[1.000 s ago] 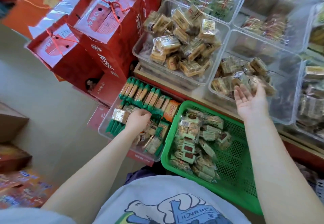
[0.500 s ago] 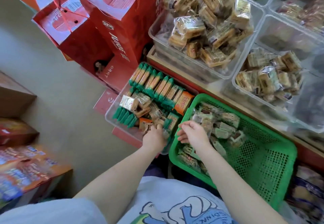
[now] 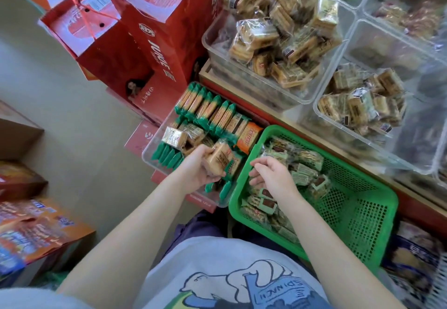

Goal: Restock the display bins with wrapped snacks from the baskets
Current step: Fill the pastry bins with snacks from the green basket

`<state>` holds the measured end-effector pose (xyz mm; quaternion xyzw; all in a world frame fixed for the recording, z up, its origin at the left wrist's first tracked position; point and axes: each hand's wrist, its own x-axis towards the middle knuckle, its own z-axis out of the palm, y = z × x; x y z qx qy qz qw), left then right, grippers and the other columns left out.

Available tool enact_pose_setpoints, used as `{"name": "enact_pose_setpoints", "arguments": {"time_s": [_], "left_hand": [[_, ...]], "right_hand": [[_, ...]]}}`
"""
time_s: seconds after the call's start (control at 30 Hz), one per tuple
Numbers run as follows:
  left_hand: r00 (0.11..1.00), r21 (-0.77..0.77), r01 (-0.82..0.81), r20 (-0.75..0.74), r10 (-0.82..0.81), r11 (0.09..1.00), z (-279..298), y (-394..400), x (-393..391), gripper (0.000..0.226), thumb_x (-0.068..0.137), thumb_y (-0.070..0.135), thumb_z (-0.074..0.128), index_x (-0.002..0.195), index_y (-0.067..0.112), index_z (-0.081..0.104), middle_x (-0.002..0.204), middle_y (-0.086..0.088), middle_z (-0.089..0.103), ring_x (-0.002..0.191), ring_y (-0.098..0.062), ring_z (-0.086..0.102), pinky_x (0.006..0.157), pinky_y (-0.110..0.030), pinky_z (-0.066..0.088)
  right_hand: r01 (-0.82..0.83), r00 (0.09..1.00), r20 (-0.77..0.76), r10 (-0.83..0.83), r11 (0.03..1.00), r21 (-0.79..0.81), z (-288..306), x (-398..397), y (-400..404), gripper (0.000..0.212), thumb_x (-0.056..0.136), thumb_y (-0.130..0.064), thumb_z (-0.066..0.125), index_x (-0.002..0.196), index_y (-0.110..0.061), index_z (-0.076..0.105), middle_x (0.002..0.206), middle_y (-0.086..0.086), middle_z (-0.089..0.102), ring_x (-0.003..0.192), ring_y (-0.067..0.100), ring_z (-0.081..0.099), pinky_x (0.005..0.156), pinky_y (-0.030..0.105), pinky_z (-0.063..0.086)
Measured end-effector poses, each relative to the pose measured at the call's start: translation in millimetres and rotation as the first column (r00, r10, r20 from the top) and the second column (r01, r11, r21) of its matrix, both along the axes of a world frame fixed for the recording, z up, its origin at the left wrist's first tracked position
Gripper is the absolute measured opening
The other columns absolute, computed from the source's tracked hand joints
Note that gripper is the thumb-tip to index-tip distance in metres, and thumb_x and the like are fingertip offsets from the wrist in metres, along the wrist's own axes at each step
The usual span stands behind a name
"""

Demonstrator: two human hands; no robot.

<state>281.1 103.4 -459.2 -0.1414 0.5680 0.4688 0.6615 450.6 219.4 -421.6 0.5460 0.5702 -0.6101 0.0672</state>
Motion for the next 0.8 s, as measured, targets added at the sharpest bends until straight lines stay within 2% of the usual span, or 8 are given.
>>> {"name": "enact_pose_setpoints", "arguments": {"time_s": [0.13, 0.3, 0.4, 0.47, 0.53, 0.6, 0.67, 0.8], "left_hand": [[0.979, 0.263, 0.169, 0.067, -0.193, 0.95, 43.7, 8.1, -12.2, 0.04, 0.1, 0.029, 0.043, 0.126, 0.004, 0.061, 0.109, -0.022, 0.069, 0.084, -0.03, 0.069, 0.065, -0.032, 0.055], [0.894, 0.24, 0.447, -0.148, -0.423, 0.861, 74.6, 42.4, -5.2, 0.049, 0.1, 0.047, 0.044, 0.115, 0.004, 0.061, 0.097, -0.016, 0.068, 0.08, -0.026, 0.066, 0.063, -0.032, 0.051], [0.904, 0.193, 0.4, -0.246, -0.35, 0.896, 84.9, 62.9, -0.1, 0.057, 0.102, 0.057, 0.037, 0.106, 0.006, 0.06, 0.09, -0.012, 0.07, 0.069, -0.023, 0.068, 0.057, -0.03, 0.05], [0.904, 0.14, 0.323, -0.338, -0.261, 0.936, 85.9, 73.3, 0.5, 0.049, 0.104, 0.048, 0.04, 0.108, 0.005, 0.063, 0.098, -0.017, 0.072, 0.069, -0.027, 0.07, 0.051, -0.029, 0.051], [0.808, 0.022, 0.338, -0.52, -0.278, 0.941, 78.4, 75.7, -1.9, 0.031, 0.104, 0.034, 0.047, 0.111, 0.009, 0.065, 0.105, -0.016, 0.073, 0.073, -0.025, 0.072, 0.056, -0.03, 0.057], [0.671, -0.097, 0.362, -0.664, -0.331, 0.927, 62.1, 70.4, -6.9, 0.021, 0.101, 0.027, 0.05, 0.109, 0.014, 0.065, 0.103, -0.01, 0.072, 0.076, -0.021, 0.072, 0.071, -0.039, 0.06], [0.589, -0.193, 0.364, -0.71, -0.386, 0.911, 46.0, 59.9, -11.1, 0.021, 0.1, 0.028, 0.05, 0.11, 0.017, 0.065, 0.101, -0.005, 0.071, 0.076, -0.017, 0.07, 0.079, -0.047, 0.06], [0.426, -0.396, 0.43, -0.703, -0.569, 0.811, 21.3, 37.6, -10.6, 0.035, 0.101, 0.029, 0.046, 0.128, 0.011, 0.06, 0.107, -0.005, 0.069, 0.081, -0.018, 0.064, 0.066, -0.032, 0.052]], "right_hand": [[-0.154, 0.957, -0.23, 0.177, 0.982, 0.114, 29.0, -4.6, 11.6, 0.038, 0.096, -0.04, 0.063, 0.13, -0.051, 0.05, 0.126, -0.011, 0.058, 0.105, 0.009, 0.065, 0.089, 0.038, 0.056], [-0.392, 0.882, -0.144, 0.448, 0.869, 0.302, 68.8, 1.3, 37.2, 0.023, 0.085, -0.039, 0.078, 0.103, -0.029, 0.067, 0.094, -0.006, 0.069, 0.083, 0.01, 0.063, 0.081, 0.037, 0.053], [-0.39, 0.902, -0.049, 0.428, 0.86, 0.33, 80.1, 17.2, 60.2, 0.029, 0.083, -0.045, 0.078, 0.093, -0.021, 0.066, 0.084, 0.009, 0.065, 0.069, 0.014, 0.055, 0.067, 0.034, 0.045], [-0.2, 0.973, -0.044, 0.226, 0.927, 0.317, 80.6, 33.0, 77.1, 0.031, 0.089, -0.045, 0.072, 0.094, -0.015, 0.066, 0.076, 0.003, 0.062, 0.065, 0.013, 0.052, 0.062, 0.029, 0.041], [0.176, 0.974, -0.175, -0.14, 0.962, 0.208, 75.2, 50.1, 94.5, 0.029, 0.095, -0.041, 0.066, 0.096, -0.012, 0.065, 0.071, -0.002, 0.064, 0.059, 0.013, 0.051, 0.054, 0.025, 0.04], [0.498, 0.835, -0.302, -0.46, 0.865, 0.058, 66.4, 60.7, 109.4, 0.028, 0.099, -0.038, 0.06, 0.102, -0.011, 0.064, 0.073, 0.002, 0.066, 0.057, 0.014, 0.055, 0.051, 0.024, 0.045], [0.656, 0.693, -0.359, -0.625, 0.753, -0.044, 56.3, 64.2, 122.6, 0.027, 0.102, -0.037, 0.056, 0.109, -0.012, 0.062, 0.082, 0.004, 0.073, 0.065, 0.016, 0.066, 0.059, 0.027, 0.054], [0.786, 0.48, -0.383, -0.789, 0.58, -0.211, 44.7, 55.7, 142.4, 0.026, 0.102, -0.044, 0.053, 0.114, -0.023, 0.058, 0.102, 0.002, 0.078, 0.09, 0.019, 0.074, 0.068, 0.028, 0.058]]}}
